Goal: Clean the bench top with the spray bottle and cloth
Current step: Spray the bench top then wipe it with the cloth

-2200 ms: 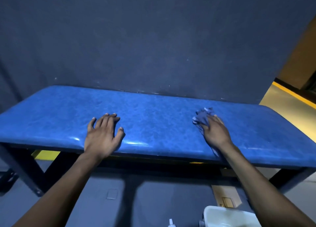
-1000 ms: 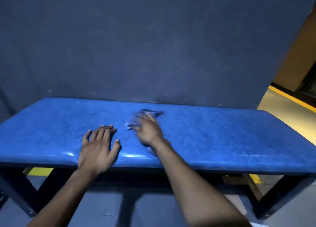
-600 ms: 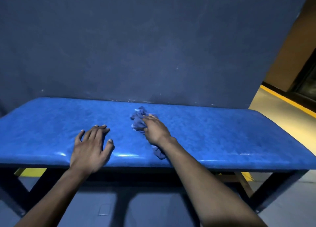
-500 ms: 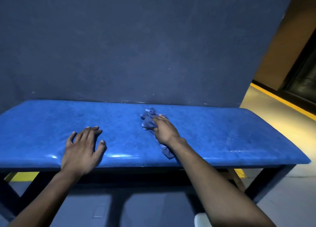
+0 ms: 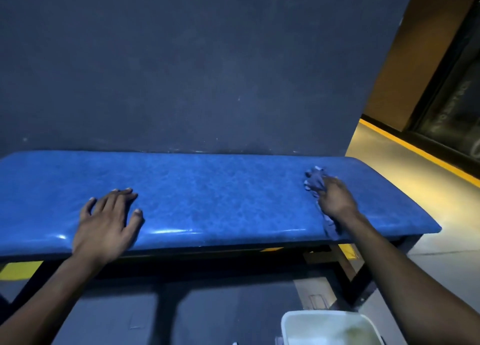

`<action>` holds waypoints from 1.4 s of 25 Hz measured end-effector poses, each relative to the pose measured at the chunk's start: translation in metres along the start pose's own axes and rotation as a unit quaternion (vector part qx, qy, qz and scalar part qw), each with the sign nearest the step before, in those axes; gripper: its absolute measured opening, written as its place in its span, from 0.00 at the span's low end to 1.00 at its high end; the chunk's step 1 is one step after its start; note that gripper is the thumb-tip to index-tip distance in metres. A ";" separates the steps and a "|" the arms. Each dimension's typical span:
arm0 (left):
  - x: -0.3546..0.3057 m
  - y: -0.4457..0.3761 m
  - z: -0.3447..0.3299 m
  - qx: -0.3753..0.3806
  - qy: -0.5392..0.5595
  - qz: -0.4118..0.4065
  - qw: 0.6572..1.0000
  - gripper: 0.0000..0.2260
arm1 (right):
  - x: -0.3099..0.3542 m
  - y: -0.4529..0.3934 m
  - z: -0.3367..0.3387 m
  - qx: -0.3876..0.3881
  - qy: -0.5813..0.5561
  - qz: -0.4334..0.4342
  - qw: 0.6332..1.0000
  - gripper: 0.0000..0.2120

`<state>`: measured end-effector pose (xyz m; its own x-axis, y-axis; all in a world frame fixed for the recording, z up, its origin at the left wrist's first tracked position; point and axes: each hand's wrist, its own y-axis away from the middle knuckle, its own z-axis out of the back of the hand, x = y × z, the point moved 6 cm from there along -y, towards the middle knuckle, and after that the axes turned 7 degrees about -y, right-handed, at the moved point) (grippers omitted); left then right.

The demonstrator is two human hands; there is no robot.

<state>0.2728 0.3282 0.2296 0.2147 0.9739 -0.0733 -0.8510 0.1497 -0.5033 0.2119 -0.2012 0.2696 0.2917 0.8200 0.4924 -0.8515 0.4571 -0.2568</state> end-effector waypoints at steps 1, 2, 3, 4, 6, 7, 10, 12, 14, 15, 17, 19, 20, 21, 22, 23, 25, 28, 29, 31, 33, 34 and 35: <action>0.001 0.000 0.000 0.001 -0.001 0.001 1.000 0.24 | -0.004 0.000 0.001 -0.014 0.009 -0.021 1.000 0.16; 0.001 0.000 -0.001 0.001 -0.001 0.001 1.000 0.24 | -0.006 0.001 0.000 -0.024 0.021 -0.045 0.998 0.17; 0.001 0.000 -0.001 0.002 -0.002 0.002 1.000 0.24 | -0.009 0.002 -0.001 -0.028 0.035 -0.066 0.997 0.18; 0.001 0.001 -0.002 0.002 -0.003 0.003 1.000 0.24 | -0.012 0.005 -0.002 -0.031 0.047 -0.086 0.995 0.19; 0.001 0.000 -0.002 0.001 -0.003 0.005 1.000 0.24 | -0.016 0.015 -0.006 -0.035 0.061 -0.113 0.991 0.23; 0.002 0.000 -0.002 0.001 -0.004 0.008 1.000 0.24 | -0.017 0.024 -0.007 -0.040 0.062 -0.116 0.991 0.26; 0.001 0.000 -0.003 0.003 -0.011 0.015 1.000 0.24 | -0.003 0.051 -0.016 -0.048 0.071 -0.086 0.993 0.30; 0.000 0.001 -0.004 0.006 -0.012 0.017 1.000 0.24 | 0.028 0.066 -0.030 -0.035 0.055 -0.037 0.997 0.26; 0.001 0.001 -0.004 0.006 -0.011 0.018 1.000 0.24 | 0.079 0.076 -0.050 0.000 0.003 0.047 0.999 0.22; 0.001 0.002 -0.004 0.007 -0.012 0.018 1.000 0.24 | 0.109 0.078 -0.060 0.026 -0.033 0.093 0.995 0.21; 0.001 0.002 -0.003 0.009 -0.014 0.016 1.000 0.25 | 0.159 0.072 -0.081 0.092 -0.096 0.167 0.977 0.22; 0.000 0.001 -0.003 0.008 -0.016 0.013 1.000 0.25 | 0.184 0.054 -0.101 0.148 -0.106 0.220 0.958 0.21; -0.001 0.000 -0.002 0.008 -0.017 0.011 1.000 0.25 | 0.187 0.043 -0.108 0.163 -0.092 0.240 0.953 0.21; -0.001 -0.001 -0.002 0.010 -0.016 0.011 1.000 0.25 | 0.185 0.030 -0.114 0.168 -0.077 0.252 0.950 0.21; -0.001 -0.001 -0.002 0.010 -0.012 0.012 1.000 0.25 | 0.179 0.017 -0.118 0.169 -0.065 0.252 0.951 0.21; 0.000 0.000 -0.002 0.009 -0.009 0.013 1.000 0.24 | 0.171 0.005 -0.119 0.166 -0.055 0.243 0.954 0.22; 0.001 0.001 -0.002 0.007 -0.007 0.015 1.000 0.24 | 0.138 -0.020 -0.113 0.141 -0.036 0.223 0.964 0.25; 0.002 0.001 -0.002 0.010 -0.005 0.017 1.000 0.25 | 0.077 -0.027 -0.064 0.087 -0.028 0.112 0.990 0.25; 0.001 0.000 -0.002 0.011 -0.004 0.015 1.000 0.25 | 0.056 -0.023 -0.044 0.058 -0.020 0.081 0.995 0.22; 0.001 0.001 -0.003 0.010 -0.005 0.014 1.000 0.25 | 0.017 -0.004 -0.011 0.025 -0.001 0.036 0.999 0.20; 0.001 0.001 -0.002 0.006 -0.009 0.017 1.000 0.25 | 0.002 0.023 0.007 0.014 -0.003 0.021 1.000 0.21; 0.000 0.001 -0.002 0.007 -0.009 0.020 1.000 0.25 | 0.002 0.036 0.008 0.020 -0.006 0.026 0.999 0.22; 0.000 0.001 -0.002 0.010 -0.009 0.022 1.000 0.25 | 0.006 0.049 0.005 0.027 -0.009 0.041 0.999 0.22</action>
<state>0.2726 0.3277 0.2269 0.1691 0.9824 -0.0792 -0.8687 0.1106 -0.4829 0.1695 -0.1753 0.2643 0.2130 0.8467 0.4875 -0.8947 0.3695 -0.2509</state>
